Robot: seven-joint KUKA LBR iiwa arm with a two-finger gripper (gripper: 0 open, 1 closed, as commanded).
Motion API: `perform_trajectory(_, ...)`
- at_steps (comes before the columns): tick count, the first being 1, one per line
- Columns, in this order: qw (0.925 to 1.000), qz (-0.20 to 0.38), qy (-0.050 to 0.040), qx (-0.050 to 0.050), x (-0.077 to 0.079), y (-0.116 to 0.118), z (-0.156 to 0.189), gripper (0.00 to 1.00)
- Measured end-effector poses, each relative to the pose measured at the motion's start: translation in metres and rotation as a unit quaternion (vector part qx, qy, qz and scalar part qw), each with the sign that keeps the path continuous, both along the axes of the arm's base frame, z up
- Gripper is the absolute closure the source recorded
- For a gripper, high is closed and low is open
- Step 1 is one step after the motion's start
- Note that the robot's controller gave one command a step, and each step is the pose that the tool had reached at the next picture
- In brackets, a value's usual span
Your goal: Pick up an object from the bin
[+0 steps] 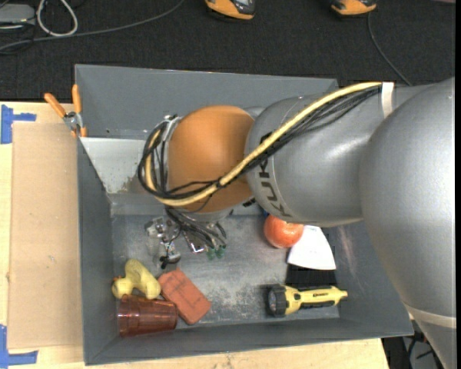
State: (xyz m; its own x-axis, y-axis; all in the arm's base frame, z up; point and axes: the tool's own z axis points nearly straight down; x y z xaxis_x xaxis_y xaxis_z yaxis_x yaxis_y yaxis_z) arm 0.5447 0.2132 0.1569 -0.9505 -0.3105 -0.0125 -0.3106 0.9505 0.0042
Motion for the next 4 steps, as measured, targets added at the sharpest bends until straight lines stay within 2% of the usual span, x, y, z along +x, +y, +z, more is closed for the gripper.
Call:
perform_trajectory(1,0.9997,0.023,-0.0019,0.001,0.009,0.017,0.002,1.00)
perform_trajectory(2,0.9982,0.059,-0.0075,0.002,0.026,0.019,-0.028,1.00)
perform_trajectory(3,0.9805,0.197,-0.0093,-0.001,-0.001,0.009,-0.056,1.00)
perform_trajectory(4,0.9800,0.199,-0.0094,-0.002,-0.005,0.011,-0.064,1.00)
